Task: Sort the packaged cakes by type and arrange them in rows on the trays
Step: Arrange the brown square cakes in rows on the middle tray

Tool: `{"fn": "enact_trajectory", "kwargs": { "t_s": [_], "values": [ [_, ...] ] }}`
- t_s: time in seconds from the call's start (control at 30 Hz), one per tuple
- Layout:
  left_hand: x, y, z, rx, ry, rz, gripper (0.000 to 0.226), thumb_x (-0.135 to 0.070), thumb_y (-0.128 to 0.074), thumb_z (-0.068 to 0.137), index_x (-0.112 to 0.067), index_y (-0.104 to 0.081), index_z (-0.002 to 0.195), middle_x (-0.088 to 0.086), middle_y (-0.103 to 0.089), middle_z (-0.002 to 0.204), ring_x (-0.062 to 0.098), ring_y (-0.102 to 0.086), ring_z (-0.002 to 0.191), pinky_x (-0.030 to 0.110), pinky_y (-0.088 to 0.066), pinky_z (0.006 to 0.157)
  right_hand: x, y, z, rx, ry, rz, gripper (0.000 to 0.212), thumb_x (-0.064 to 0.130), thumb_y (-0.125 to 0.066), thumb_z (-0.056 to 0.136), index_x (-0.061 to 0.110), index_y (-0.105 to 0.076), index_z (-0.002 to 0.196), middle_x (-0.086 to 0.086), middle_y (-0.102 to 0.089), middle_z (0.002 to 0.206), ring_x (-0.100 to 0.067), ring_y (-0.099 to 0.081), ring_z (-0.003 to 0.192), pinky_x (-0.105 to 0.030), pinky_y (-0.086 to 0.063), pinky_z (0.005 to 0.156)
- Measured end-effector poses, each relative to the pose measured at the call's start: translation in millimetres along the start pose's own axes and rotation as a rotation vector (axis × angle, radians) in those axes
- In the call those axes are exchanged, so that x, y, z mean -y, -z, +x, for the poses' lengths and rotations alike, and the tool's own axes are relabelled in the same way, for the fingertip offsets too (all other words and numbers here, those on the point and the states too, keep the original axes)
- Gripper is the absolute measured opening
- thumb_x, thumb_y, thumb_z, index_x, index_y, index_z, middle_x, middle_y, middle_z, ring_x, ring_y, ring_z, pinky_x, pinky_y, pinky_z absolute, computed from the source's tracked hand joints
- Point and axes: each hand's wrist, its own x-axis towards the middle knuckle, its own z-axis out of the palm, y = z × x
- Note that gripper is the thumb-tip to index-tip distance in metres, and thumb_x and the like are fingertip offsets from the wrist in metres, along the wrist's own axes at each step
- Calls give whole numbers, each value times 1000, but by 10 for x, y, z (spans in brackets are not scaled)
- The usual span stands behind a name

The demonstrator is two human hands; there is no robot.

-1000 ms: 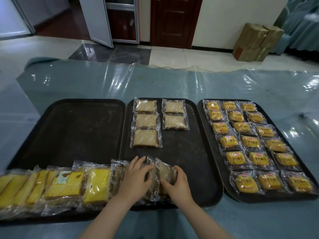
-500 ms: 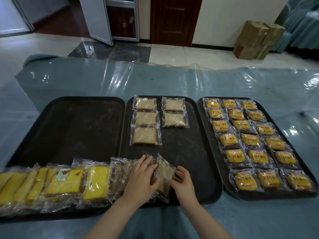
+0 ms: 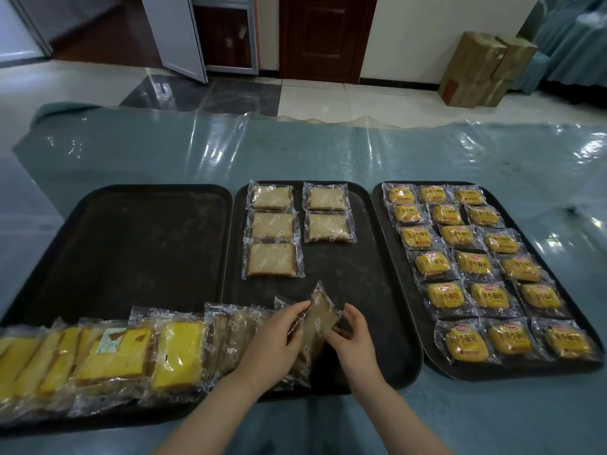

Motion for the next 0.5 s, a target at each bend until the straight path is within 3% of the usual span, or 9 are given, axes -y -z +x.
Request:
{"fn": "enact_trajectory", "kwargs": {
  "t_s": [0.1, 0.2, 0.3, 0.43, 0.5],
  "values": [
    [-23, 2, 39, 15, 14, -40, 51, -18, -54, 99, -40, -43, 144, -30, -44, 138, -16, -37, 126, 1, -27, 99, 24, 20, 53, -4, -32, 38, 65, 2, -70, 88, 23, -41, 143, -1, -53, 138, -15, -61, 114, -42, -51, 102],
    [-20, 41, 97, 24, 69, -175, 51, -13, -55, 98, -45, -48, 138, -33, -49, 134, -21, -41, 122, 5, -34, 99, 80, 65, 104, 10, -92, 115, 60, -1, -68, 88, 24, -43, 137, -5, -59, 130, -20, -64, 110, -41, -54, 97],
    [10, 83, 143, 37, 152, -321, 51, -10, -57, 97, -51, -52, 128, -32, -54, 128, -20, -44, 121, 13, -40, 101, 168, 157, 156, 59, -230, 272, 47, -1, -66, 89, 14, -49, 130, -13, -65, 121, -27, -67, 107, -37, -57, 87],
    [35, 138, 229, 85, 201, -401, 45, -9, -56, 98, -41, -56, 128, -25, -58, 122, -26, -51, 103, 4, -44, 79, 221, 264, 187, 226, -334, 321, 34, 1, -65, 90, 0, -58, 123, -16, -73, 106, -28, -71, 94, -35, -59, 78],
    [38, 162, 292, 90, 190, -396, 47, -9, -55, 98, -44, -56, 129, -21, -61, 126, -17, -55, 109, 11, -48, 85, 240, 284, 204, 248, -333, 319, 31, 2, -66, 89, 1, -59, 120, -14, -73, 101, -26, -71, 91, -34, -58, 76]
  ]
}}
